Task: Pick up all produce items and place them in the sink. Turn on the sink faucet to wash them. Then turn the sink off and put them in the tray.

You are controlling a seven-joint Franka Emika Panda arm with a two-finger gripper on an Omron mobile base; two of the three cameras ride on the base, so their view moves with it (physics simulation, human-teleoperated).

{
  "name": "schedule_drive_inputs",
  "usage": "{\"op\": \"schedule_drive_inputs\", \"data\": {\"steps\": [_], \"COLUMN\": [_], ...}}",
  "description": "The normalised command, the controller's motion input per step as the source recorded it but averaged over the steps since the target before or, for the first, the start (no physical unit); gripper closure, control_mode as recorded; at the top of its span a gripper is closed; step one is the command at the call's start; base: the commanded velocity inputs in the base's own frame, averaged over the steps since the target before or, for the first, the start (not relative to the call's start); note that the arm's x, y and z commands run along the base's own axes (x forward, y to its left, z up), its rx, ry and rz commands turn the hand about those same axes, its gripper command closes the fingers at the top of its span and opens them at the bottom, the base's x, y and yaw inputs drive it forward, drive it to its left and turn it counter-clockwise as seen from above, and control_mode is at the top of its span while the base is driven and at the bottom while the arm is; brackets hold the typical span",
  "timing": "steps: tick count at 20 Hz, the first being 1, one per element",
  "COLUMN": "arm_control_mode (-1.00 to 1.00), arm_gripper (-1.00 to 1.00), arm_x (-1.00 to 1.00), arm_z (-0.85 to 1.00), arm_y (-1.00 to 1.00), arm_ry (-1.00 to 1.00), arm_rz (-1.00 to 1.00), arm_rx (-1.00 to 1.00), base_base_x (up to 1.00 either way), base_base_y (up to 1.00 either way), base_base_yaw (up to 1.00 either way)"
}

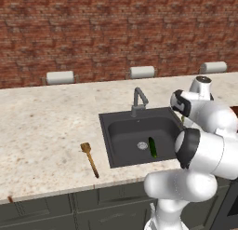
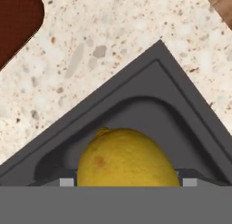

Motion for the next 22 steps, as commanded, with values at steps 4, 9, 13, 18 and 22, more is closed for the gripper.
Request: {"op": "schedule_drive_inputs", "data": {"steps": [4, 9, 13, 18, 22], "arm_control_mode": [-1.0, -1.0, -1.0, -1.0, -1.0], "arm_gripper": [1.0, 1.0, 1.0, 1.0, 1.0], "arm_x": [0.0, 0.0, 0.15, 0.05, 0.08], "arm_z": [0.64, 0.25, 0.01, -0.13, -0.31], "arm_y": [-0.72, -0.96, -0.96, -0.78, -0.55], "arm_ry": [0.0, 0.0, 0.0, 0.01, 0.04], "arm_rz": [0.0, 0.0, 0.0, 0.0, 0.0], "arm_rx": [0.0, 0.0, 0.0, 0.0, -0.01], "base_base_x": [0.0, 0.0, 0.0, 0.0, 0.0], "base_base_y": [0.0, 0.0, 0.0, 0.0, 0.0], "base_base_yaw": [0.0, 0.0, 0.0, 0.0, 0.0]}}
